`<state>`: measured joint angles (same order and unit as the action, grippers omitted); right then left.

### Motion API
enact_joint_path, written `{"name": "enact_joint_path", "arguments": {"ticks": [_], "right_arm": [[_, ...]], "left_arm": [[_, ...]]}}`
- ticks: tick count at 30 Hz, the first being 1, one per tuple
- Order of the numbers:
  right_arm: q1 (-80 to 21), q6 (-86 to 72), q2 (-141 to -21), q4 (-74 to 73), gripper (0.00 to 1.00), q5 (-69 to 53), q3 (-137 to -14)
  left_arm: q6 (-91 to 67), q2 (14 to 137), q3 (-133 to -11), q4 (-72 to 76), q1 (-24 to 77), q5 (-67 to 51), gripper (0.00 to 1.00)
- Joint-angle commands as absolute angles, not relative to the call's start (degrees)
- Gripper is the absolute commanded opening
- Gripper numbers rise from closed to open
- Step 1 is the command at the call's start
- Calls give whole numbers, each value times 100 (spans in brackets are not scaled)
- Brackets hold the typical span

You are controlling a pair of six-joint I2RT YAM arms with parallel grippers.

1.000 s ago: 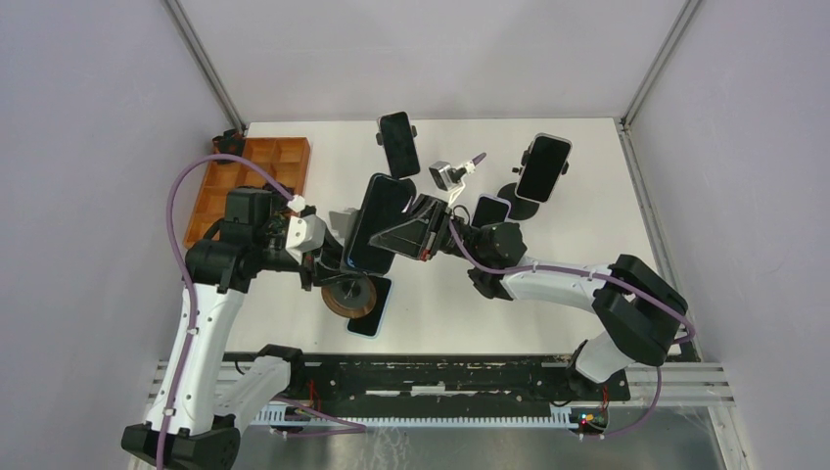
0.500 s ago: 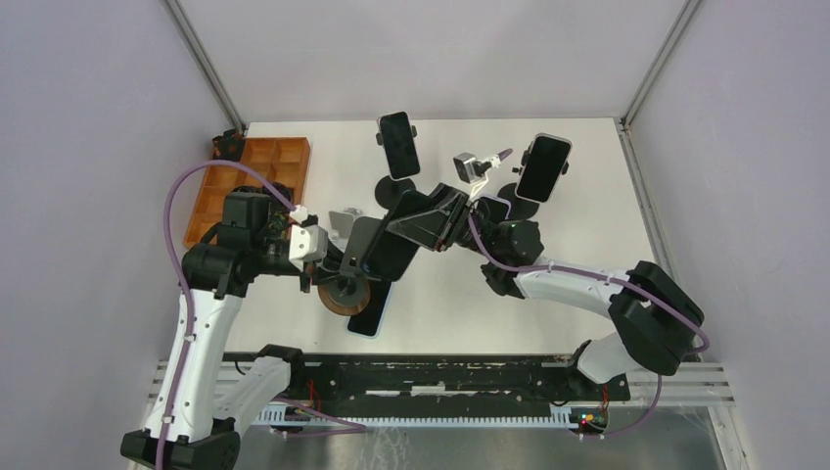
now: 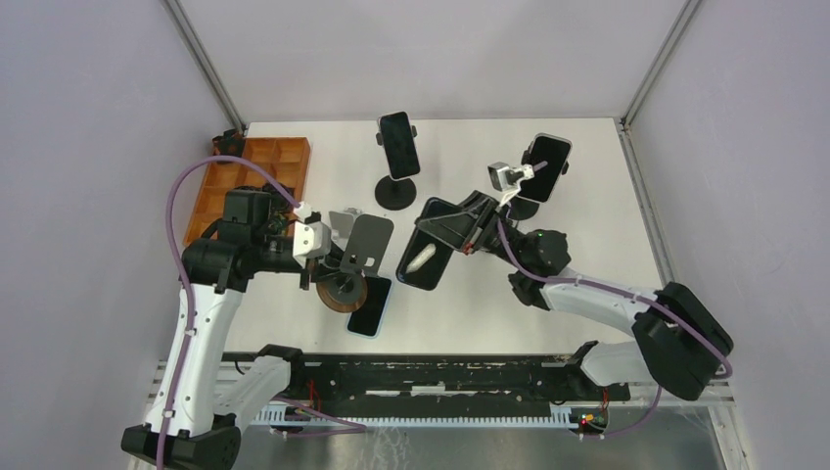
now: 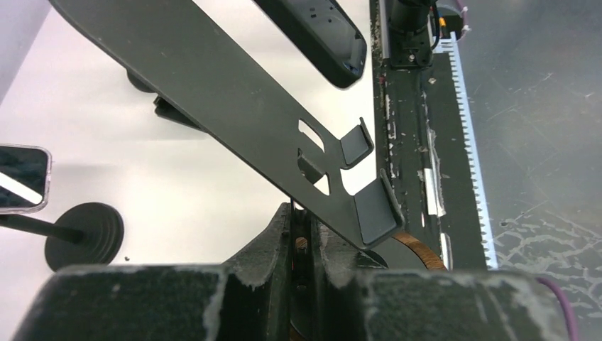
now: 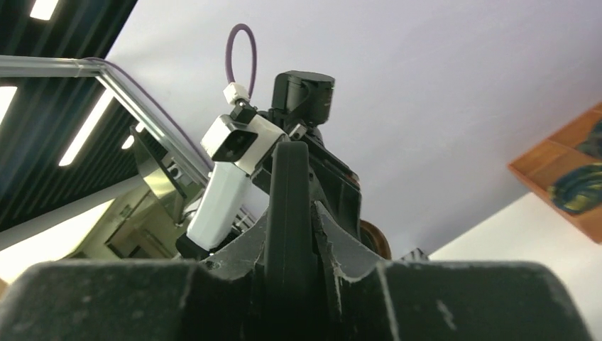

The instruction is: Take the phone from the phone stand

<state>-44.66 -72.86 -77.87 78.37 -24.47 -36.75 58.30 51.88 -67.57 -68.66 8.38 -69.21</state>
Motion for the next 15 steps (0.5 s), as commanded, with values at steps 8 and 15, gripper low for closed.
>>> {"name": "enact_joint_path", "arguments": {"ticks": [8,15], "right_arm": [[-4022,-6388,-6416,5566,6,-2735,-2760],[-4421,-5956,-7530,4551,0,-2347,-2694]], "left_arm": [[5880,5234,-6920,-6029,826,-6571,2],[5725,5265,-7002,-6070,819,-6666,2]]}}
